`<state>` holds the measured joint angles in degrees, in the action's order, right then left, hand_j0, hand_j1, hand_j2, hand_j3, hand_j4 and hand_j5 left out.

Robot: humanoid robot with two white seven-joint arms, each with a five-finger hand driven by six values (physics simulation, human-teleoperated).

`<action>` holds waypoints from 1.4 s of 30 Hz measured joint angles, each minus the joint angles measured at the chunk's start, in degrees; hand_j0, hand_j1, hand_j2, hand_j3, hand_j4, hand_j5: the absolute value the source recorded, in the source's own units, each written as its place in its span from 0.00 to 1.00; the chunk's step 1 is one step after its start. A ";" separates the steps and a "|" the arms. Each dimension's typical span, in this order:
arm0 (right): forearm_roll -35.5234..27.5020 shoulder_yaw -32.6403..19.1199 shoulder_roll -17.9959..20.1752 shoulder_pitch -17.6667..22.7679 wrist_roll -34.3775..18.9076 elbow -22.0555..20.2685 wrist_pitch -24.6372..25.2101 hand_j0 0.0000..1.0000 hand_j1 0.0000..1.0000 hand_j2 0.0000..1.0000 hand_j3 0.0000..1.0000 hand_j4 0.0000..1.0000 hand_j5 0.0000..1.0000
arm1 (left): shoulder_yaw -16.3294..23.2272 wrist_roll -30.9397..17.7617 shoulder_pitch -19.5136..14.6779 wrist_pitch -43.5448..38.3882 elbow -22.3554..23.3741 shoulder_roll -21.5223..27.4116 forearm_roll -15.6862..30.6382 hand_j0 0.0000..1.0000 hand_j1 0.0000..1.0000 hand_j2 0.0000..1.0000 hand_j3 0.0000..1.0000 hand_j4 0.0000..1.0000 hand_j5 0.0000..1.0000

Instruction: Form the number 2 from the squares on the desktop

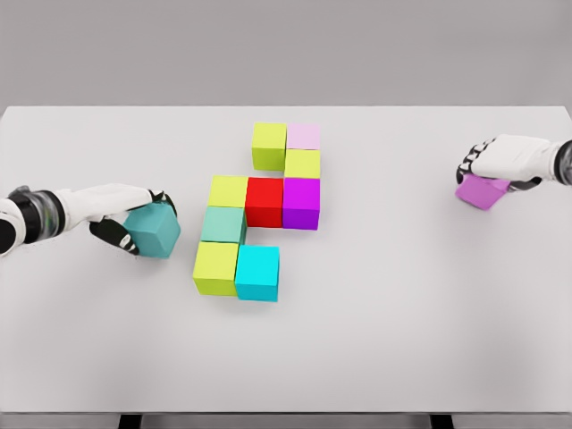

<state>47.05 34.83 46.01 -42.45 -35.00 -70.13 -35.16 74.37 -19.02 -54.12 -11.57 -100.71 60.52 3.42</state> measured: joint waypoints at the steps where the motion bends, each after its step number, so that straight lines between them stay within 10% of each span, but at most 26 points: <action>1: -0.76 -0.32 -0.01 0.09 -0.01 0.00 0.00 0.60 0.60 0.60 0.60 0.60 0.60 | -0.05 -0.02 -0.29 -0.15 0.35 -0.38 -0.03 0.60 0.60 0.60 0.60 0.60 0.60; 9: -6.36 -1.57 -0.02 3.43 -0.04 -2.71 -0.03 0.60 0.60 0.60 0.60 0.60 0.60 | -0.55 0.00 -1.16 -0.30 8.13 -6.10 0.08 0.56 0.56 0.56 0.56 0.56 0.56; 24: -13.03 -3.31 3.89 12.57 0.00 -27.48 0.00 0.61 0.61 0.61 0.61 0.61 0.61 | -2.46 0.43 -3.54 -0.42 17.57 -12.07 -0.36 0.56 0.56 0.56 0.56 0.56 0.56; 42: -13.54 1.88 -2.60 11.08 -0.03 -30.60 0.01 0.62 0.62 0.62 0.62 0.62 0.62 | -7.92 0.90 -5.91 -0.47 30.48 -23.56 -3.32 0.56 0.56 0.56 0.56 0.56 0.56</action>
<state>33.52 36.70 43.41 -31.38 -35.03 -100.72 -35.15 66.45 -18.12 -60.03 -12.04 -70.23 36.96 0.10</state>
